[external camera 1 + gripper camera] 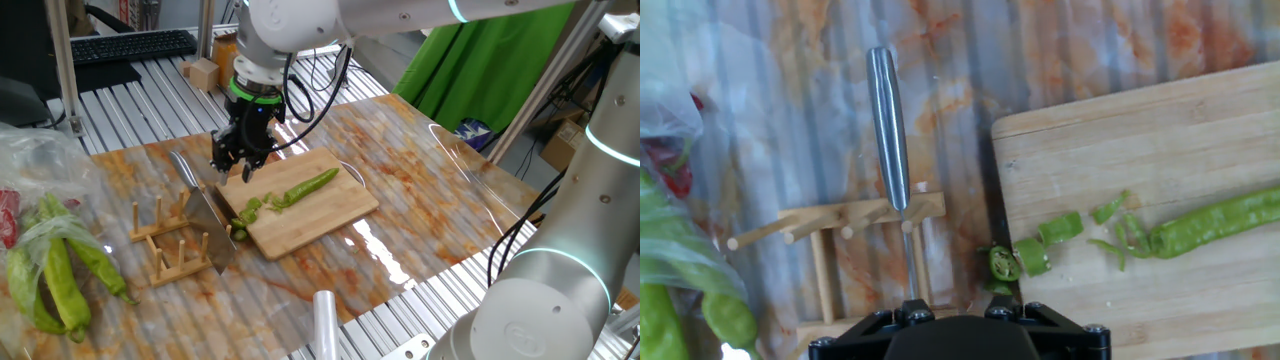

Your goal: Chop the chili peppers

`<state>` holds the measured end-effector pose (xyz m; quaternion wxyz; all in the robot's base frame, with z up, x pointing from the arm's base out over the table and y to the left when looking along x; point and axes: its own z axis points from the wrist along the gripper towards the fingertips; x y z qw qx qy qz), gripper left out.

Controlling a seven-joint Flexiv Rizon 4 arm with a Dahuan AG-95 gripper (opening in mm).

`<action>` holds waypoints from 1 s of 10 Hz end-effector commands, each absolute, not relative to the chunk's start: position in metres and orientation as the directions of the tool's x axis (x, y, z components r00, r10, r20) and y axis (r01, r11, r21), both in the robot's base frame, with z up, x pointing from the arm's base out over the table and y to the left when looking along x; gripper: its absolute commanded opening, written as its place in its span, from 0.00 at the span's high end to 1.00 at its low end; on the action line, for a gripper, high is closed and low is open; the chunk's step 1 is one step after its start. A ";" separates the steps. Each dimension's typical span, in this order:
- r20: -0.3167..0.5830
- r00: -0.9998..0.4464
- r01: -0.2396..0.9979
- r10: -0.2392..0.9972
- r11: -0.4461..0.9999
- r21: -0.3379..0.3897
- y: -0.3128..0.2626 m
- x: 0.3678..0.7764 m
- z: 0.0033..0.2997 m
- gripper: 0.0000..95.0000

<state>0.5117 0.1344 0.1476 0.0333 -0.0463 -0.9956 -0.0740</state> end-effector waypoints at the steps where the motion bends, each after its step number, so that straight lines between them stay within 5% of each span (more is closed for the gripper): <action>1: 0.071 -0.992 0.112 0.102 0.982 0.154 0.140 0.511 0.144 0.60; 10: 0.072 -0.981 0.186 0.178 0.974 0.131 0.193 0.514 0.123 0.60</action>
